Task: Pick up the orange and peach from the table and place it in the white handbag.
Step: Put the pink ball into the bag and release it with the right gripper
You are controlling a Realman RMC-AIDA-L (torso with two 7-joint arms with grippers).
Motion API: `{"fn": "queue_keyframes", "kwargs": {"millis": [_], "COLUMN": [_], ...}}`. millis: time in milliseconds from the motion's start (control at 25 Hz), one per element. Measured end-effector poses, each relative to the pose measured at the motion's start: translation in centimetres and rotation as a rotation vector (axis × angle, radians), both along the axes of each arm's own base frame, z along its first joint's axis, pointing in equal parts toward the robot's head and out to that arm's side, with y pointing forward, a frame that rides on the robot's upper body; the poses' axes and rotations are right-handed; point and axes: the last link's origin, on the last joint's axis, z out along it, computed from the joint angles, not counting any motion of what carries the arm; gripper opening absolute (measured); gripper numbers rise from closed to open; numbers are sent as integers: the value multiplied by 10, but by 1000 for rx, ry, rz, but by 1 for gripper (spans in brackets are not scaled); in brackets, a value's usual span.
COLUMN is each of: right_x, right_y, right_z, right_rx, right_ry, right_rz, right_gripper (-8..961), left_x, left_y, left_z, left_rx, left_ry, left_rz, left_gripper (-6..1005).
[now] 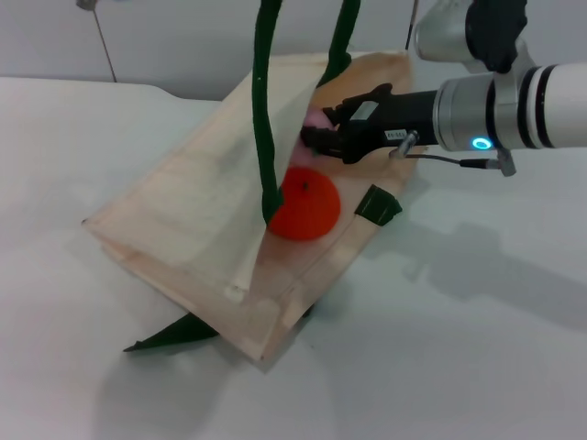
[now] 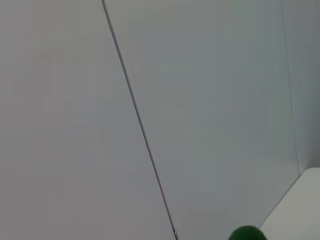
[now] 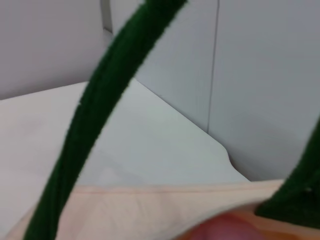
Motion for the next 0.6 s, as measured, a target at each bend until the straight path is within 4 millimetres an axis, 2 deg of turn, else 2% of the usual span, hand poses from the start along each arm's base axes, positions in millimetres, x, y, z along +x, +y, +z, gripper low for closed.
{"fn": "queue_keyframes", "kwargs": {"millis": [400,600], "right_x": [-2,-3], "right_y": [0,3], "right_z": [-8,-7], "right_rx": [-24,-15], "right_ry": [-20,-17], "right_rz": [11,2], "right_gripper": [322,359], "left_x": [5,5], "left_y": [-2,-3], "left_z": [0,-2], "left_rx": [1,-4], "left_ry": [2,4], "left_rz": [-18,-21], "left_gripper": [155,156]}}
